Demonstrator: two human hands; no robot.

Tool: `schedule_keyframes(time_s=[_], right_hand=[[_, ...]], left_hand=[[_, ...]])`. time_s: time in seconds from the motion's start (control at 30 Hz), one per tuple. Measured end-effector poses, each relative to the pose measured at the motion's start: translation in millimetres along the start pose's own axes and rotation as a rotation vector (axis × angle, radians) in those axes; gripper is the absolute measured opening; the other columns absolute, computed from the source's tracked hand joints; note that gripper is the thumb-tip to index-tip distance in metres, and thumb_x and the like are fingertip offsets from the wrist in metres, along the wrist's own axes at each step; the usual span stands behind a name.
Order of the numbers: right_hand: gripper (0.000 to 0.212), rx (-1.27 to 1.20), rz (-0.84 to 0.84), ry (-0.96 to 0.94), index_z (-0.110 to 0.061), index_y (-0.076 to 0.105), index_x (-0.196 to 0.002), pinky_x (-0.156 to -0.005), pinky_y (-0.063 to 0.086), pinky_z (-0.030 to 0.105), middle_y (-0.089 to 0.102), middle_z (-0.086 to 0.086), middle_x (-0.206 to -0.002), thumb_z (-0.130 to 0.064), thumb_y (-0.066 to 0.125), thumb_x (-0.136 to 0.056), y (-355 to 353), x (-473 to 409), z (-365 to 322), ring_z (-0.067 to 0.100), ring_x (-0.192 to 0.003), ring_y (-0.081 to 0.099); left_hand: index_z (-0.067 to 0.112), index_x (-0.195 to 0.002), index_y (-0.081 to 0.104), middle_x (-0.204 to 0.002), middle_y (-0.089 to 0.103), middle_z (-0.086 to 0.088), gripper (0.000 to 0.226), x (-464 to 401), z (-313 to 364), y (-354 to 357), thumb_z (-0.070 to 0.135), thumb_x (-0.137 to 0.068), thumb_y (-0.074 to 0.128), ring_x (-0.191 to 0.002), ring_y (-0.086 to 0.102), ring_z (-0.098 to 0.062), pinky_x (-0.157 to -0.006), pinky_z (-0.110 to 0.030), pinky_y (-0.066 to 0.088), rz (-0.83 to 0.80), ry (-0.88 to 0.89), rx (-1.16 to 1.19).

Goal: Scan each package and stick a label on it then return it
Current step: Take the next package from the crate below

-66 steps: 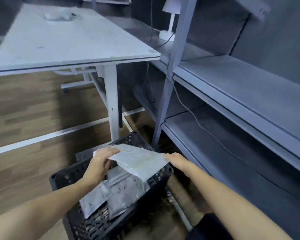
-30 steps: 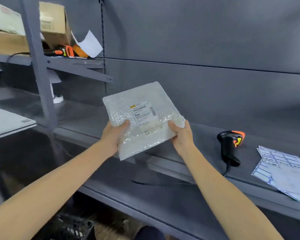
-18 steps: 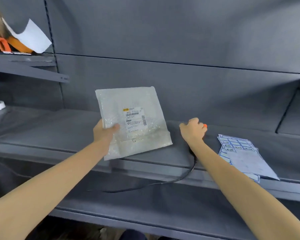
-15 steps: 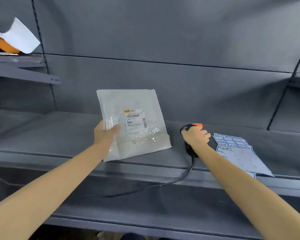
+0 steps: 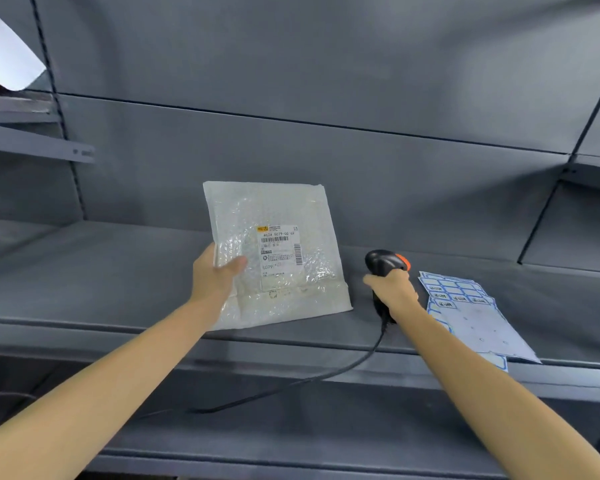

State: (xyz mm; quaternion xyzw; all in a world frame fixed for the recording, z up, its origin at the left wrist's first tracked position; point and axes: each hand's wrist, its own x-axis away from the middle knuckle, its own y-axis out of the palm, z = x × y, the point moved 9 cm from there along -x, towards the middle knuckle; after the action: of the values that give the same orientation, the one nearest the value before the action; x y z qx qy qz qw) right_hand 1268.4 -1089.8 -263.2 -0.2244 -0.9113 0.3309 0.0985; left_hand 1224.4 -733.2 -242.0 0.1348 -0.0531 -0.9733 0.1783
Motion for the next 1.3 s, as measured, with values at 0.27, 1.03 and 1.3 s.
schedule_keyframes(time_s=[0.27,1.03,1.3], right_hand=[[0.012,-0.911,-0.206,-0.177,-0.011,0.046,-0.093,-0.043,0.046,0.026,0.055,0.006,-0.073,-0.017,0.054,-0.087,-16.3,60.8,-33.8,0.016,-0.042,0.051],[0.018,-0.659,-0.272,-0.417,-0.009,0.045,-0.076,-0.042,0.04,0.02,0.047,0.003,-0.058,-0.023,0.052,-0.084,7.4,124.5,-43.9,0.014,-0.044,0.044],[0.015,-0.706,-0.279,-0.375,-0.015,0.052,-0.085,-0.048,0.045,0.024,0.057,-0.002,-0.07,-0.029,0.052,-0.088,0.0,121.3,-43.1,0.012,-0.05,0.052]], left_hand=[[0.041,-0.098,0.057,-0.097,0.066,0.02,0.036,16.7,15.4,37.1,0.008,-0.087,0.065,-0.083,0.063,0.012,-0.06,-0.004,0.047,-0.051,0.122,-0.048],[0.027,-0.109,0.06,-0.101,0.068,0.012,0.03,16.3,9.8,58.6,0.007,-0.088,0.065,-0.092,0.065,-0.003,-0.074,-0.02,0.051,-0.044,0.138,-0.089],[0.031,-0.1,0.06,-0.097,0.066,0.013,0.03,17.5,12.1,57.3,0.004,-0.087,0.065,-0.087,0.064,-0.002,-0.07,-0.02,0.05,-0.037,0.105,-0.098]])
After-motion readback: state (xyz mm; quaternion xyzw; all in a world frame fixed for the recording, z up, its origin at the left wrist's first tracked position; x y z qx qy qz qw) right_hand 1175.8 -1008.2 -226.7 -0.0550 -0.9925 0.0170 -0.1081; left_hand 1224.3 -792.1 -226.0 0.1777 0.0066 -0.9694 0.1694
